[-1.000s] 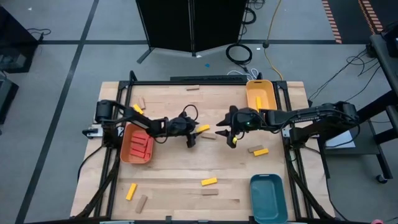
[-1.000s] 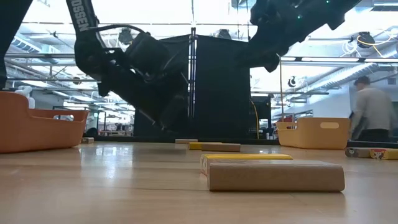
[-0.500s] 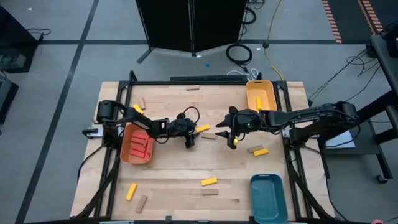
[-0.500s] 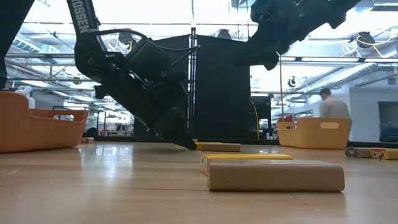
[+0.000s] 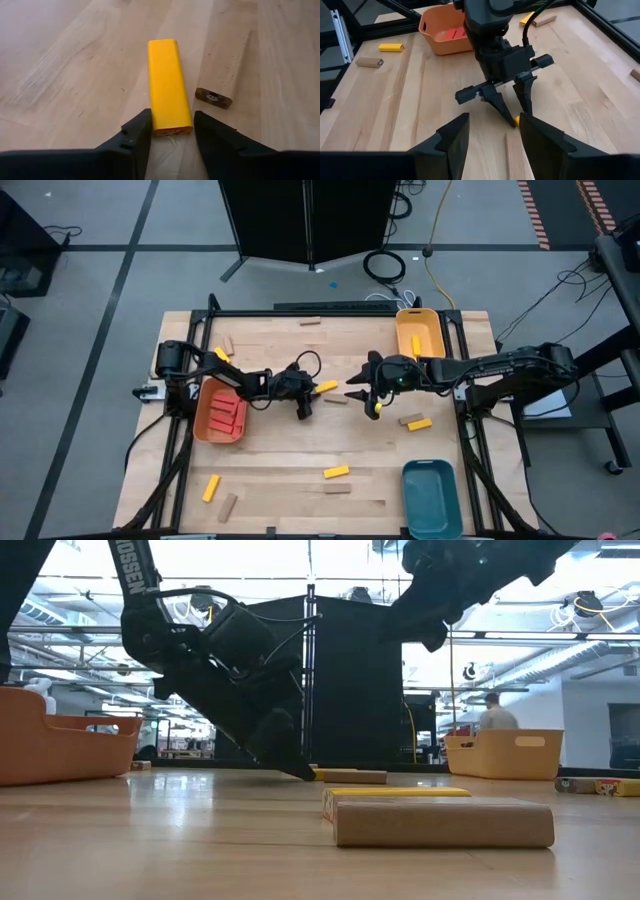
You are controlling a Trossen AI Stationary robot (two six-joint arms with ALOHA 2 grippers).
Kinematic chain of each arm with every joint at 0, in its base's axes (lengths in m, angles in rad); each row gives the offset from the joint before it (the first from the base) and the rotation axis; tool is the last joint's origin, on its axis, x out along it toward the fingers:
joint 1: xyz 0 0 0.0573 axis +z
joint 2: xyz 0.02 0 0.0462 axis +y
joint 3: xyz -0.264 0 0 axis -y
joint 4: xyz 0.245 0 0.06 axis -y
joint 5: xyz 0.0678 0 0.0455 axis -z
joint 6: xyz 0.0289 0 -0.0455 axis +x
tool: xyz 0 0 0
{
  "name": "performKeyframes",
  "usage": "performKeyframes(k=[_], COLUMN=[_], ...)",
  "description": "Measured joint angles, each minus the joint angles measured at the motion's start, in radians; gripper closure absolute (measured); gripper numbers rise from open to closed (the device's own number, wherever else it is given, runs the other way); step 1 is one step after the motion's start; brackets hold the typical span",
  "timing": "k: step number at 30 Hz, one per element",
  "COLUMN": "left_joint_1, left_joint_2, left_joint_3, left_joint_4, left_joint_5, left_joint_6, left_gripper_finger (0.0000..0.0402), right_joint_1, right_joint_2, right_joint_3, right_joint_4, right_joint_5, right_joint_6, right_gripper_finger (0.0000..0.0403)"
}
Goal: Sort blocks
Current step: Put the yellow block into the yellow bin
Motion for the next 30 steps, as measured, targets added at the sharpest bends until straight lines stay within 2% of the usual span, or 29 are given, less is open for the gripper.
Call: performKeyframes(k=[7, 17, 30], left_joint_1=[-0.001, -0.001, -0.103], left_joint_2=[0.0, -0.047, -0.258], left_joint_3=[0.0, -0.002, -0.002], left_joint_4=[0.0, -0.014, 0.06], left_joint_5=[0.003, 0.003, 0.007], left_joint_6=[0.001, 0.026, 0.191], left_gripper_finger=[0.0316, 0.0305, 0.0304], right_joint_1=[0.028, 0.05, 0.047], right_joint_2=[0.0, 0.0, 0.019], right_joint_3=[0.0, 0.0, 0.0], right_joint_4=[0.0, -0.029, -0.024], right_joint_5=[-0.001, -0.005, -0.005], right_joint_6=[0.01, -0.029, -0.229], right_gripper_finger=[0.0235, 0.0235, 0.0233])
